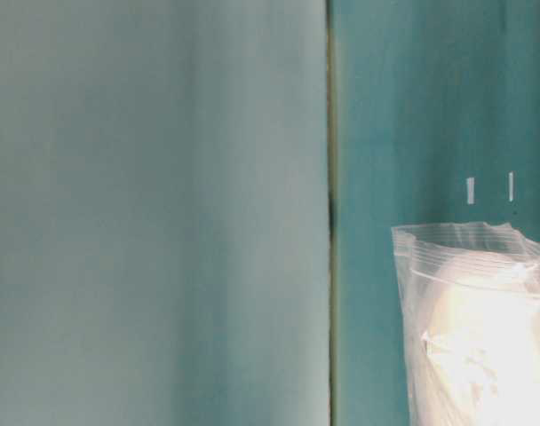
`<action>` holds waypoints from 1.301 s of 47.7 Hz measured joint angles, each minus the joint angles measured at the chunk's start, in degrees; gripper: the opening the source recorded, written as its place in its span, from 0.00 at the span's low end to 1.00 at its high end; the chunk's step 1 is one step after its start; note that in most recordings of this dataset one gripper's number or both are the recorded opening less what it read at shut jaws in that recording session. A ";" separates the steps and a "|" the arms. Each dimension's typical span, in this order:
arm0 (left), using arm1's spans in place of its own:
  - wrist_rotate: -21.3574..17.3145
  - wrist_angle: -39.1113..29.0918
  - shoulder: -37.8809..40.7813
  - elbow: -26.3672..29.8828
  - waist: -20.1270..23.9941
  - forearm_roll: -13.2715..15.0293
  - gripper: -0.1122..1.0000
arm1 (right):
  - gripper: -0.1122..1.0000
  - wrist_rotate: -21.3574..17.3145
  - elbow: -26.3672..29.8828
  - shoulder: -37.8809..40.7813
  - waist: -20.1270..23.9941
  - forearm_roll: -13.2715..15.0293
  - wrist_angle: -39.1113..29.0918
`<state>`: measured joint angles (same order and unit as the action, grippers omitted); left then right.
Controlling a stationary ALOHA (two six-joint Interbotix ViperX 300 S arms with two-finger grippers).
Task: Take out the reel from the clear zip bag.
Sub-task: 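Move the left gripper to the left edge of the clear bag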
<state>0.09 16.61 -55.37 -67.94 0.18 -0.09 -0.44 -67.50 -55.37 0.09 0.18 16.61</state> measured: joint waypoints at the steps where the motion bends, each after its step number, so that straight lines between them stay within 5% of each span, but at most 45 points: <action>1: 0.00 0.00 0.00 0.00 0.00 0.00 0.23 | 0.18 0.00 0.00 0.00 0.00 0.00 0.00; 8: 1.41 -0.26 0.44 0.00 -0.18 -0.44 0.09 | 0.10 -1.85 1.32 1.32 0.44 -2.55 -2.11; 22: 2.11 -9.93 2.64 2.81 -0.35 -0.44 0.09 | 0.10 -13.27 2.81 7.38 0.53 -5.19 -6.42; 28: 5.71 -11.95 4.04 3.87 -0.35 -0.53 0.09 | 0.10 -18.81 3.69 11.25 0.35 -5.19 -6.77; 33: 14.33 -12.92 4.75 4.13 -0.35 -0.44 0.09 | 0.10 -21.27 4.48 14.68 0.18 -5.19 -6.68; 39: 31.82 -14.06 5.01 3.60 0.62 -0.53 0.09 | 0.10 -21.80 5.27 17.31 0.00 -5.19 -6.68; 43: 39.20 -15.47 5.10 2.55 1.76 -0.53 0.09 | 0.10 -22.06 5.89 18.98 -0.18 -5.27 -6.68; 48: 44.65 -17.75 5.10 1.14 1.76 -0.53 0.09 | 0.10 -22.06 6.68 20.83 -0.44 -5.19 -6.68; 62: 52.03 -22.50 7.29 -2.46 5.98 -0.53 0.09 | 0.10 -22.24 9.58 26.72 -1.14 -5.27 -6.68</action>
<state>52.12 -5.89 -48.08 -70.40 6.15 -0.62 -22.68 -57.92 -28.65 -1.05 -5.10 9.93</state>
